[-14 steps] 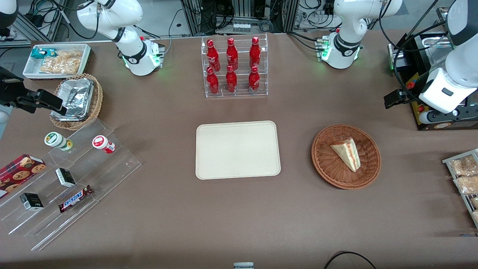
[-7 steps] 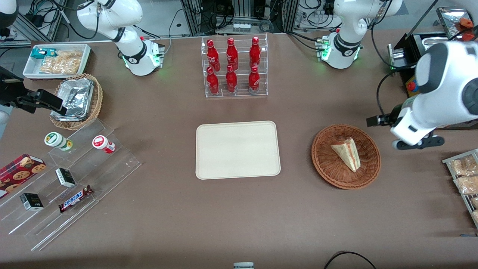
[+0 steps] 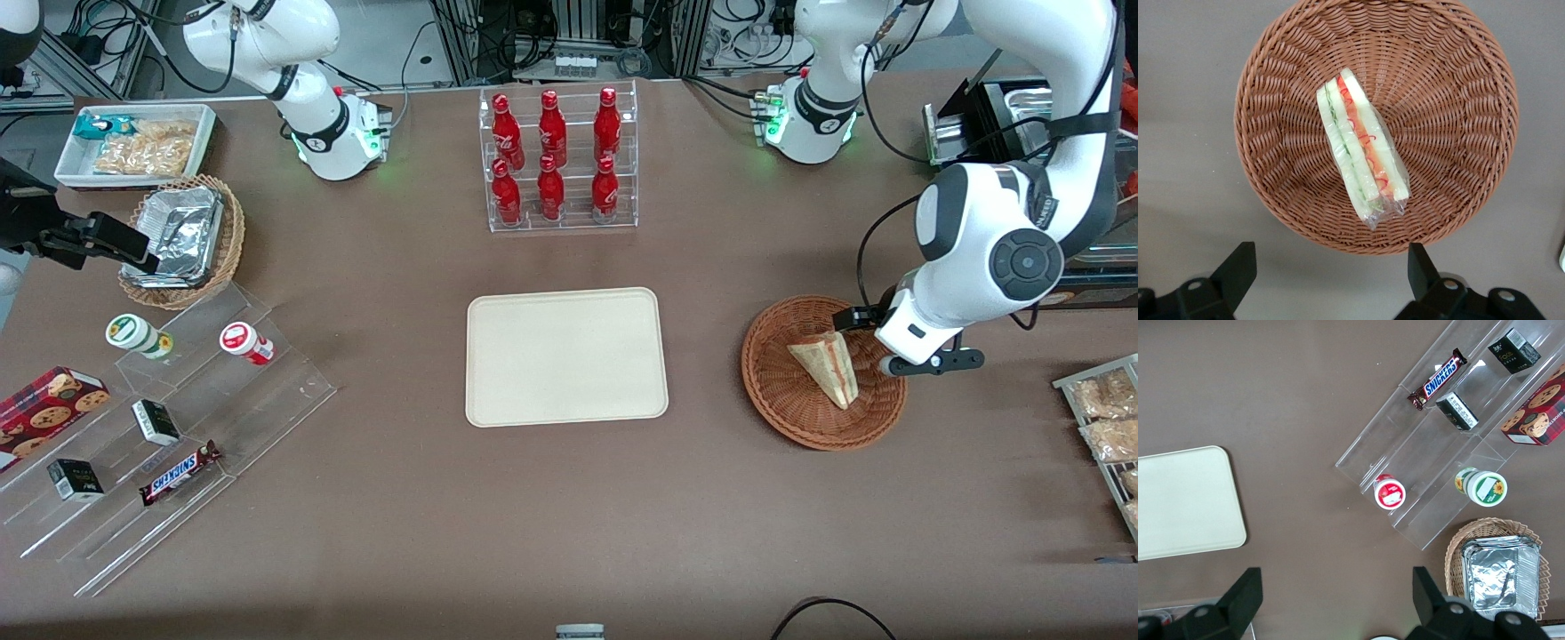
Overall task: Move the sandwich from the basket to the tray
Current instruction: 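Lower the left gripper and close it on the wrapped sandwich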
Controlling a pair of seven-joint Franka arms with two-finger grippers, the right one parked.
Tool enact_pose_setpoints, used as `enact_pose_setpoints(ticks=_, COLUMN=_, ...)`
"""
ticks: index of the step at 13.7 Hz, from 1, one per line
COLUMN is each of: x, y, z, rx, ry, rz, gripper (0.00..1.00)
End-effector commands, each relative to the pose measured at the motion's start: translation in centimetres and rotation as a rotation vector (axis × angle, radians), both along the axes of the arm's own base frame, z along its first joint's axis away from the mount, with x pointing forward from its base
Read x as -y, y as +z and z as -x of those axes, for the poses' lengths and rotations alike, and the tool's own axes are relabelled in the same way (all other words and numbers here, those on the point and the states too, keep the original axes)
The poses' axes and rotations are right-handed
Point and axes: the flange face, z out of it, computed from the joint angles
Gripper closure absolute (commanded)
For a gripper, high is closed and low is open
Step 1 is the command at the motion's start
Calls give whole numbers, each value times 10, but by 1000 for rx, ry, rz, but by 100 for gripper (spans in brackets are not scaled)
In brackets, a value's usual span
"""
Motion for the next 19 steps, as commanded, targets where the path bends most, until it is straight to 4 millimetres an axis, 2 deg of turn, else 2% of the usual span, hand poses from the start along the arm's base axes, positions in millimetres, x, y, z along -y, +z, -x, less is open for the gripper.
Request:
enact_pose_setpoints(ticks=1, x=2, y=1, z=13, rx=40, ry=41, rz=-20, gripper=0)
enact_pose_setpoints(ticks=6, x=14, y=-5, z=13, rx=85, ry=336, rz=-60, gripper=0)
enact_pose_setpoints(ticks=9, x=17, y=-24, z=25, rx=170, ry=466, rz=-46, gripper=0)
enact_pose_setpoints(ticks=11, x=17, y=-30, z=25, rx=193, ry=547, rz=-44, gripper=0)
enact_pose_setpoints(ticks=14, x=22, y=-39, z=29, rx=219, ry=604, rz=-35, gripper=0)
enact_pose_setpoints(ticks=19, x=26, y=-68, z=31, rx=231, ry=631, rz=-24, gripper=0)
